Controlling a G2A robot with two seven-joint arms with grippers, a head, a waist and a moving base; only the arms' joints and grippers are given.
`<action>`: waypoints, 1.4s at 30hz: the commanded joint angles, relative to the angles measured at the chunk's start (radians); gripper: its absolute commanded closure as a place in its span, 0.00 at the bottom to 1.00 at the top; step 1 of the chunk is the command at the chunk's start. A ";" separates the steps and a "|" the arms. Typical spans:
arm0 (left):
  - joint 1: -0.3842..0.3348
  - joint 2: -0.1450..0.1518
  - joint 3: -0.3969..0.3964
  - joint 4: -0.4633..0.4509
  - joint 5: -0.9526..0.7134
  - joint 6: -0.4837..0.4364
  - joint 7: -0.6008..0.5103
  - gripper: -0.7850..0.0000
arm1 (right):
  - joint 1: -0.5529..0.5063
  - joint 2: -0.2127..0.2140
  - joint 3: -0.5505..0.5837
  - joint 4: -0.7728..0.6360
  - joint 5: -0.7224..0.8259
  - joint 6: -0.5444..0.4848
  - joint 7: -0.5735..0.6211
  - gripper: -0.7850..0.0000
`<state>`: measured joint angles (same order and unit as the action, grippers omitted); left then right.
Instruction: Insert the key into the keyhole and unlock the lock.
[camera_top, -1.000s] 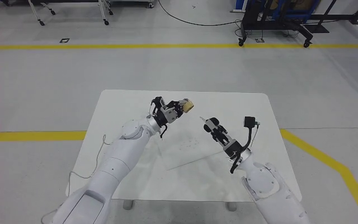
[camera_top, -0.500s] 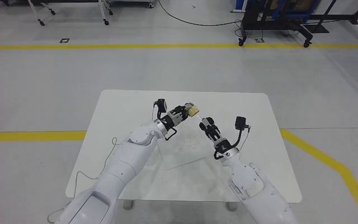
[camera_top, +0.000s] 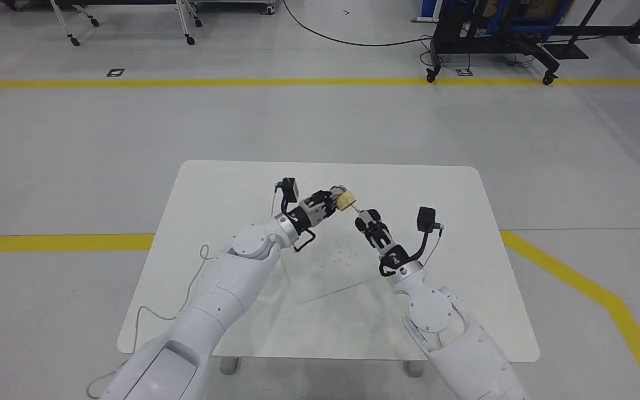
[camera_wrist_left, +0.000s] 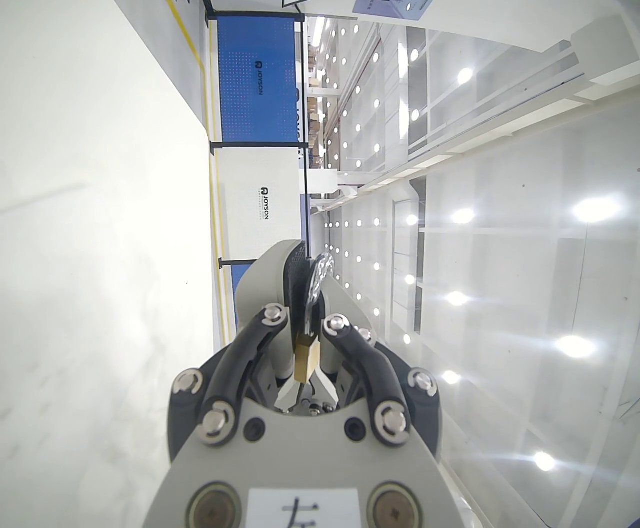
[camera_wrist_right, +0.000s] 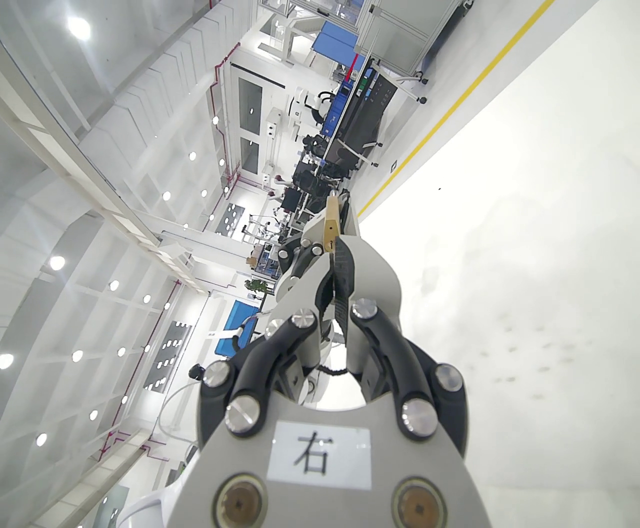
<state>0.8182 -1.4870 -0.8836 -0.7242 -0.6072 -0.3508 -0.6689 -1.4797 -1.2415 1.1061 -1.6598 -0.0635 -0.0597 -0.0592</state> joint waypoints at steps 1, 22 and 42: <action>0.001 -0.001 -0.002 0.000 0.005 -0.001 0.000 1.00 | 0.000 -0.001 0.001 0.001 0.000 0.000 0.002 1.00; -0.005 -0.015 0.002 0.013 0.122 -0.015 0.016 1.00 | 0.019 -0.022 -0.005 0.033 -0.033 0.019 -0.007 1.00; -0.005 -0.026 -0.013 0.022 0.148 -0.014 -0.019 1.00 | 0.022 -0.035 0.020 0.041 -0.033 0.025 0.010 0.33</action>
<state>0.8130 -1.5127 -0.8922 -0.7040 -0.4469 -0.3676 -0.6812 -1.4559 -1.2765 1.1231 -1.6175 -0.1014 -0.0334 -0.0507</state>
